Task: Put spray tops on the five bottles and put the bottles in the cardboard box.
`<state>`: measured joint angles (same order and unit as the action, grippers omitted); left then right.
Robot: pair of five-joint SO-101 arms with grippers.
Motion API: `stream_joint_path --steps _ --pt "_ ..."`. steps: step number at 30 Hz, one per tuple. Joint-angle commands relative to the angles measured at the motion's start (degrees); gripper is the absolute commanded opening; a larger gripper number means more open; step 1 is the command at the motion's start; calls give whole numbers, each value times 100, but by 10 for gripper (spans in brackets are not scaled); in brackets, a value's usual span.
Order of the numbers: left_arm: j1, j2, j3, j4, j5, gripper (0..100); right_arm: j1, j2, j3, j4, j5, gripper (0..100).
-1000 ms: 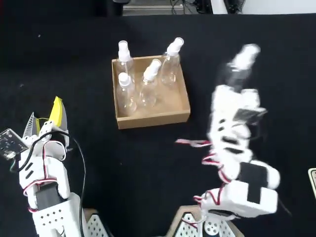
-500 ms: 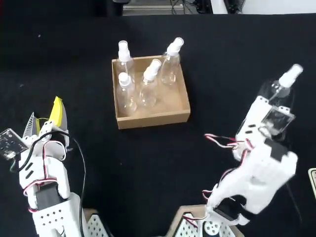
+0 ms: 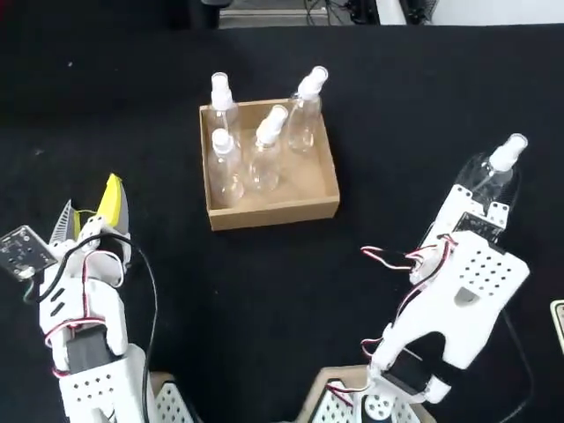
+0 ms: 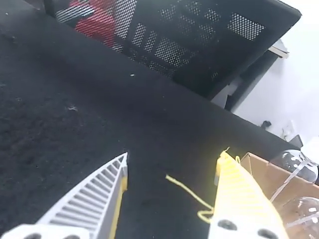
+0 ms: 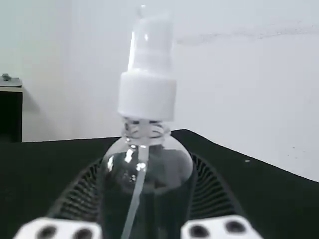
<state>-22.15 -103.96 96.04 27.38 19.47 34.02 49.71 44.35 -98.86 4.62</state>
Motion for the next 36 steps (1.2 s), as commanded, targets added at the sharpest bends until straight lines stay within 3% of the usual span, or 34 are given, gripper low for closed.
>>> stream_joint_path --steps 1,13,20,26,36 --pt "92 -62 136 35 44 266 62 4 -75 -79 44 15" --pt "48 -62 136 44 44 266 18 -40 13 1002 9 16" --pt "40 -62 136 44 44 266 9 -48 -22 1116 26 18" --pt "40 -62 136 44 44 266 -26 -48 4 1081 0 172" --pt "40 -62 136 44 44 266 -44 -1226 646 1319 -396 149"
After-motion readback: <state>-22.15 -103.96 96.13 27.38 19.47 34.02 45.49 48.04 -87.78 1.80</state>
